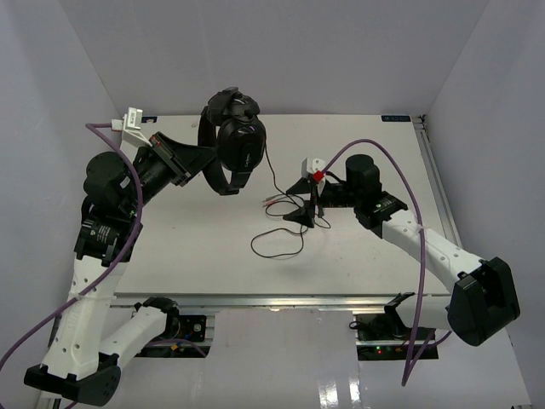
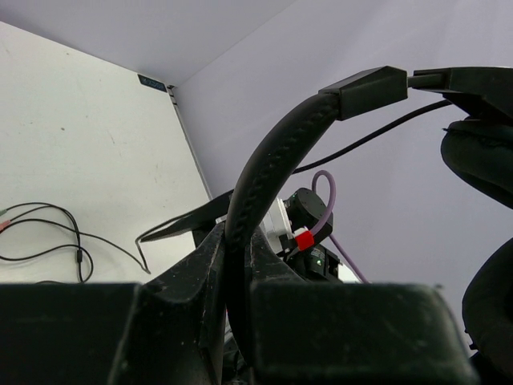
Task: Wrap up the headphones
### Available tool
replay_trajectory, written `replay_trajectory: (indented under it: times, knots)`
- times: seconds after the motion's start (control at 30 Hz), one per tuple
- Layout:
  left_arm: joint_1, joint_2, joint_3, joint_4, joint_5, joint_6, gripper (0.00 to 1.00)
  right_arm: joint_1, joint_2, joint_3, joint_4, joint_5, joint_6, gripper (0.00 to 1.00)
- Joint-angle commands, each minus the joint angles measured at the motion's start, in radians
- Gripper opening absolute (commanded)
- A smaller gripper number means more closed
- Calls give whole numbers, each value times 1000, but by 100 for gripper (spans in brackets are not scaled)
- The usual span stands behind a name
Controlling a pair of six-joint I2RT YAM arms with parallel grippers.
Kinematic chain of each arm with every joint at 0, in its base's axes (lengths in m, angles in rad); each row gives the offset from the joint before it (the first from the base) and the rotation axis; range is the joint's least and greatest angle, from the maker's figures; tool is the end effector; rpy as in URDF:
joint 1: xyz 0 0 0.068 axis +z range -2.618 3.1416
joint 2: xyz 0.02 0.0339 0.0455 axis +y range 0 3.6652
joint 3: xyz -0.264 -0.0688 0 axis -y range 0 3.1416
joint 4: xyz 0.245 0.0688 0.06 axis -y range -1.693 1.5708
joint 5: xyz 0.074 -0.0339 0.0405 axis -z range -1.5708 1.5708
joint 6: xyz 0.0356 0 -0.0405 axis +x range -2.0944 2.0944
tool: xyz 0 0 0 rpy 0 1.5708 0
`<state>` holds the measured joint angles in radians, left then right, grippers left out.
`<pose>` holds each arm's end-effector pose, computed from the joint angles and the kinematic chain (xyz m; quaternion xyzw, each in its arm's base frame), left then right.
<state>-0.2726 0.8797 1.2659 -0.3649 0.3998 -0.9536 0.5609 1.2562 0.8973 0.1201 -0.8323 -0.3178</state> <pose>0.1531 -0.0572 0.4671 -0.0952 0.6936 -0.5166 0.4929 0.2264 0.1733 0.3115 -0.5319 0.5447 0.3840 0.5224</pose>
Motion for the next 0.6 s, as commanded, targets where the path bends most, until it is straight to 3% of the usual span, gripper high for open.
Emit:
replay_trajectory:
  times: [0.0,0.17,0.37,0.57]
  knots:
    - [-4,-30,14,46,0,-5,0,-24,-42,43,-65,72,-96,77]
    - [-5,-36,7,46,4,0,0,-25,-47,23,-80,30,-111,77]
    - [-4,-44,-7,47,-6,0,0,-18,31,-2,-66,-9,0,84]
    - [-4,-46,-13,48,-26,-5,0,-2,33,-94,-13,-92,9,74]
